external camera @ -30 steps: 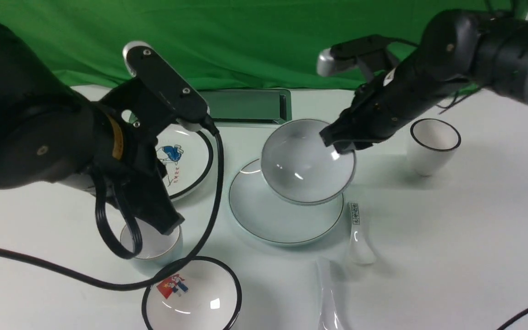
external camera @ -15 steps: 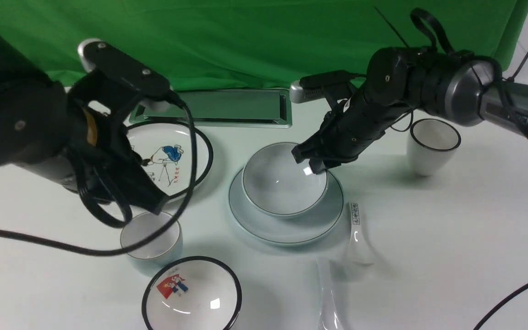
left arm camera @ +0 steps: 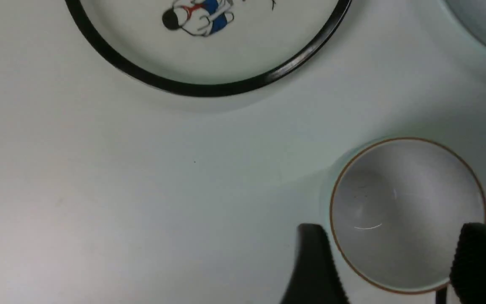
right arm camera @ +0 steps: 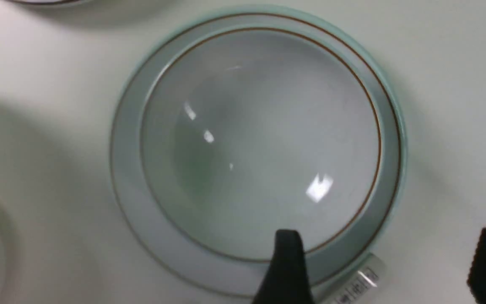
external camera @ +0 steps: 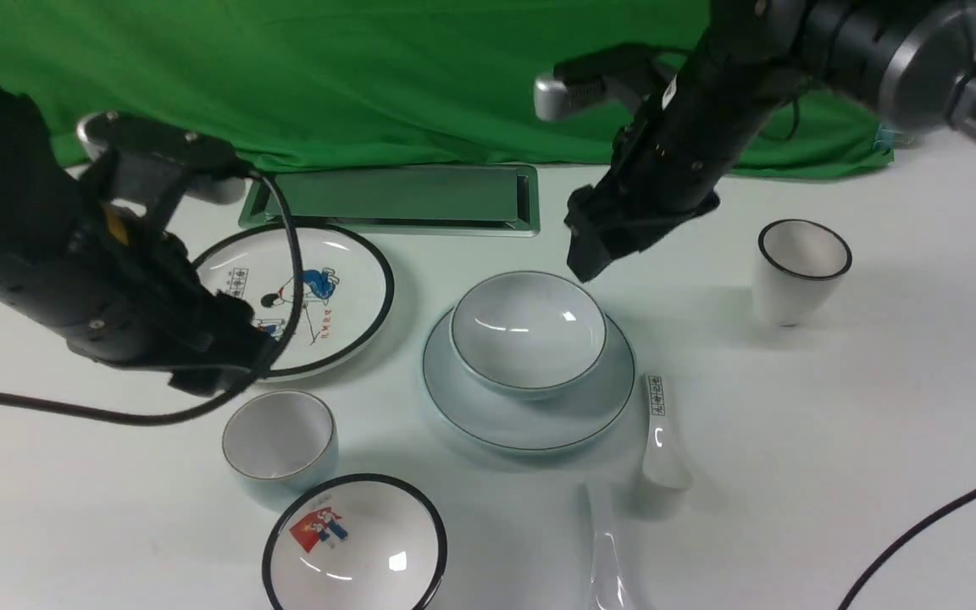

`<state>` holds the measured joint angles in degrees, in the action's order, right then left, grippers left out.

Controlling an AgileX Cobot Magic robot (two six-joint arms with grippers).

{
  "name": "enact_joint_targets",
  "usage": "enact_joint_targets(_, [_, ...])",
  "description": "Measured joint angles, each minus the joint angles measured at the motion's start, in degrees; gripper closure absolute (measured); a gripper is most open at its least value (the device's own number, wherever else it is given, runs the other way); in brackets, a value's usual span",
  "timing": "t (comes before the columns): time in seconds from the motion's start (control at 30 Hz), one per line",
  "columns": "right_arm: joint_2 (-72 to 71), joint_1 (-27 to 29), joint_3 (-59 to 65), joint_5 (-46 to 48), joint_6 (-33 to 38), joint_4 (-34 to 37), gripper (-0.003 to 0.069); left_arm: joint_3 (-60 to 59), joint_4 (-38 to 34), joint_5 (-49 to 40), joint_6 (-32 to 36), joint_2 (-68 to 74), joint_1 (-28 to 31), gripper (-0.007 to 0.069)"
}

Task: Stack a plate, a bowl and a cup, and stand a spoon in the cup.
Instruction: Use the right arm to put the blue rice bowl into the blue large plate in the middle, then use the left arm to grab a blue teacup

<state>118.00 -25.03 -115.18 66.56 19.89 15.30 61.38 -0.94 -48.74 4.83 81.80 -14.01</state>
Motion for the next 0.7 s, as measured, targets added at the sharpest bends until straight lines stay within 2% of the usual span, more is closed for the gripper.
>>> enact_joint_targets(0.13, [-5.34,0.00,-0.07,2.28,0.67,-2.41,0.0088,-0.11,3.46,0.21,-3.34,5.16,0.24,0.0115])
enact_joint_targets(0.27, [-8.86,0.00,1.53,2.73,0.78,-4.24,0.0088,-0.31,3.28,0.55,-3.95,9.24,0.30,0.0115])
enact_joint_targets(0.33, [-10.86,0.00,2.73,3.03,0.79,-6.11,0.0088,-0.58,0.94,1.00,-3.06,12.05,0.30,0.0169])
enact_joint_targets(0.4, [-11.64,0.00,3.18,3.03,0.44,-7.59,0.0088,-0.62,-1.04,1.55,-1.70,13.51,0.30,0.0254])
enact_joint_targets(0.47, [-11.88,0.00,3.32,3.03,-0.01,-8.44,0.0088,-0.62,-1.94,2.28,-0.93,14.36,0.30,0.0361])
enact_joint_targets(0.5, [-12.13,0.00,3.60,3.03,-0.37,-9.11,0.0088,-0.55,-2.32,2.71,0.08,14.47,0.30,0.0470])
enact_joint_targets(0.57, [-12.14,0.00,3.66,3.03,-0.91,-9.53,0.0088,0.88,-2.37,2.06,1.28,14.16,0.30,0.0593])
enact_joint_targets(0.63, [-12.18,0.00,3.66,3.03,-1.11,-9.61,0.0088,2.75,-2.22,0.72,1.72,13.31,0.30,0.0629])
enact_joint_targets(0.7, [-12.35,0.00,3.71,3.03,-1.37,-9.68,0.0088,5.95,-3.17,-0.77,2.13,12.00,0.30,0.0632])
